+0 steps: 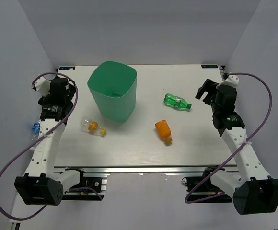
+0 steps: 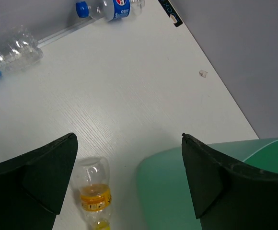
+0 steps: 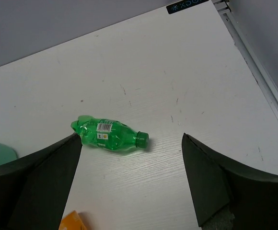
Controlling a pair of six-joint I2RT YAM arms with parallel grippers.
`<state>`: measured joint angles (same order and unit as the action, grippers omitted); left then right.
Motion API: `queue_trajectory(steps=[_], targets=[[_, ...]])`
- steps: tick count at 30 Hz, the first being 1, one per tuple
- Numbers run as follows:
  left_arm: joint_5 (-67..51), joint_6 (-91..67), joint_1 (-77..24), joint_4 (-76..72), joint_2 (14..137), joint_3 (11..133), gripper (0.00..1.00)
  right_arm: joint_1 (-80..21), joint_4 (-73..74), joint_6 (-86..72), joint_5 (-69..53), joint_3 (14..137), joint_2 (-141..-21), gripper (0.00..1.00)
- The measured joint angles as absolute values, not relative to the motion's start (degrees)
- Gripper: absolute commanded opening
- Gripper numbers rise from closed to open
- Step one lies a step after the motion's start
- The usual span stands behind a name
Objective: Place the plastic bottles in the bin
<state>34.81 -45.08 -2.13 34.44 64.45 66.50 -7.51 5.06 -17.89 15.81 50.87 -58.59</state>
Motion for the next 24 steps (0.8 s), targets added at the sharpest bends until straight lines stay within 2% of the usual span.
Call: queue_trajectory(steps=[6, 14, 24], targets=[[31.5, -48.6, -2.1, 36.1, 63.7, 64.6, 0.98, -7.5, 4.7, -15.8, 11.2, 50.7, -58.3, 0.89], [24.2, -50.7, -2.1, 38.0, 65.6, 53.6, 0.98, -7.5, 4.2, -14.8, 8.8, 49.8, -58.3, 0.89], [13.6, -52.2, -2.1, 31.2, 71.9, 43.5, 0.98, -7.5, 4.6, -13.3, 5.3, 49.8, -61.3, 0.89]])
